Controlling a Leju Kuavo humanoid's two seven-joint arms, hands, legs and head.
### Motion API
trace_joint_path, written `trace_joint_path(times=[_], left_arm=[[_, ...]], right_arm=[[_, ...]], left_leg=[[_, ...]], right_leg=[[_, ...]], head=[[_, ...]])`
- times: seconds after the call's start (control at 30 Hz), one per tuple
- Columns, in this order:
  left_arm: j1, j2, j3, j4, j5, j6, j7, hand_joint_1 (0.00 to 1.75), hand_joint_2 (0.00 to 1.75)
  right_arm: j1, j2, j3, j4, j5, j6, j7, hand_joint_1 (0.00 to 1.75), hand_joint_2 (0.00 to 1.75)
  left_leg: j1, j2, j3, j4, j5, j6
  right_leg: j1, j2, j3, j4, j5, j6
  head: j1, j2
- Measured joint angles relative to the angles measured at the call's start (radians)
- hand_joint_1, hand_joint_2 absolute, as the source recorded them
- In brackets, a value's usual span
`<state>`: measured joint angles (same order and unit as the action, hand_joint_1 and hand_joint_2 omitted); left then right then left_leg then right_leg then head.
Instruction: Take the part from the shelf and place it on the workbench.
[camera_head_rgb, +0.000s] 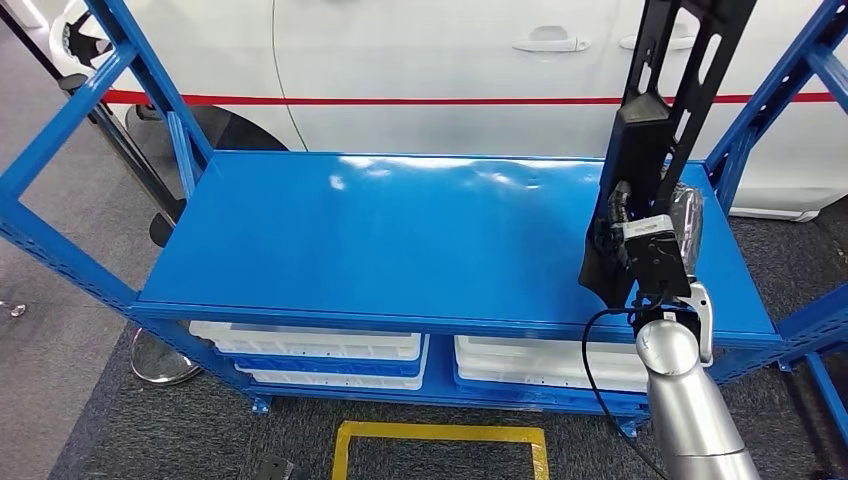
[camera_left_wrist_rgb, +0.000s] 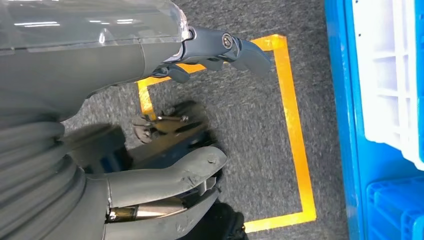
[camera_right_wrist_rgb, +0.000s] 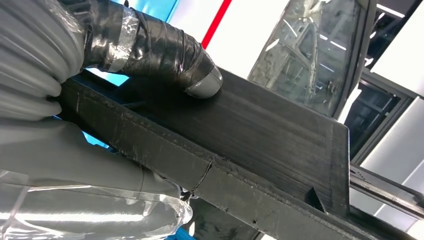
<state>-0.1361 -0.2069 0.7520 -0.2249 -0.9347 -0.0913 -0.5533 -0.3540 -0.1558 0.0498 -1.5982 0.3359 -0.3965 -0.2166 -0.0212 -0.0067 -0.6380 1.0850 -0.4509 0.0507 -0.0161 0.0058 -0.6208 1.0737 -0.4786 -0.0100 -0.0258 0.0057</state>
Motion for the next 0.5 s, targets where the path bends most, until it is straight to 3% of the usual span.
trace_joint_path(times=[0.1, 0.17, 0.23, 0.3, 0.33, 0.4, 0.47, 0.5], left_arm=[[0.0, 0.004, -0.003, 0.0, 0.0, -0.002, -0.001, 0.0, 1.75], [0.0, 0.004, -0.004, 0.0, 0.001, -0.003, 0.007, 0.0, 1.75], [-0.002, 0.004, -0.004, 0.0, 0.002, -0.002, 0.022, 0.0, 1.75], [-0.003, 0.004, -0.004, 0.0, 0.003, 0.002, 0.037, 0.0, 1.75], [-0.003, 0.004, -0.004, 0.0, 0.003, 0.003, 0.041, 0.0, 1.75], [-0.001, 0.004, -0.004, 0.0, 0.005, 0.005, 0.044, 0.0, 1.75], [0.001, 0.003, -0.004, 0.0, 0.006, 0.005, 0.045, 0.0, 1.75], [0.0, 0.004, -0.004, 0.0, 0.008, 0.006, 0.045, 0.0, 1.75]], right_arm=[[0.002, 0.001, -0.012, 0.009, -0.008, 0.004, -0.004, 1.75, 1.75], [0.003, 0.002, -0.016, 0.012, -0.009, 0.005, -0.006, 1.75, 1.75], [0.001, 0.003, -0.022, 0.014, -0.009, 0.007, -0.01, 1.75, 1.75], [0.001, 0.004, -0.027, 0.018, -0.009, 0.012, -0.011, 1.75, 1.75], [0.004, 0.005, -0.028, 0.021, -0.009, 0.015, -0.011, 1.75, 1.75], [0.007, 0.007, -0.028, 0.026, -0.009, 0.018, -0.011, 1.75, 1.75], [0.007, 0.009, -0.028, 0.028, -0.009, 0.019, -0.012, 1.75, 1.75], [0.006, 0.01, -0.029, 0.028, -0.009, 0.019, -0.012, 1.75, 1.75]], left_leg=[[-0.01, 0.0, 0.023, -0.049, 0.007, 0.012], [-0.005, 0.001, 0.037, -0.077, 0.02, 0.013], [0.002, 0.004, 0.051, -0.103, 0.033, 0.014], [0.002, 0.004, 0.053, -0.105, 0.033, 0.017], [0.003, 0.004, 0.052, -0.103, 0.031, 0.016], [0.007, 0.003, 0.05, -0.092, 0.024, 0.01], [0.015, 0.001, 0.044, -0.067, 0.009, -0.003], [0.017, 0.0, 0.037, -0.05, 0.0, -0.011]], right_leg=[[-0.006, -0.001, 0.003, -0.012, 0.006, 0.011], [-0.006, -0.003, 0.004, -0.011, 0.001, 0.017], [-0.005, -0.003, -0.023, 0.052, -0.04, 0.022], [-0.007, -0.003, -0.079, 0.162, -0.093, 0.028], [-0.01, -0.004, -0.099, 0.201, -0.102, 0.032], [-0.018, -0.005, -0.095, 0.186, -0.069, 0.045], [-0.026, -0.006, -0.044, 0.085, -0.015, 0.058], [-0.027, -0.004, -0.024, 0.044, -0.001, 0.057]], head=[[0.0, 0.0], [0.0, 0.0], [0.001, 0.0], [0.001, 0.0], [0.001, 0.0], [0.001, 0.0], [0.001, 0.0], [0.001, 0.0]])
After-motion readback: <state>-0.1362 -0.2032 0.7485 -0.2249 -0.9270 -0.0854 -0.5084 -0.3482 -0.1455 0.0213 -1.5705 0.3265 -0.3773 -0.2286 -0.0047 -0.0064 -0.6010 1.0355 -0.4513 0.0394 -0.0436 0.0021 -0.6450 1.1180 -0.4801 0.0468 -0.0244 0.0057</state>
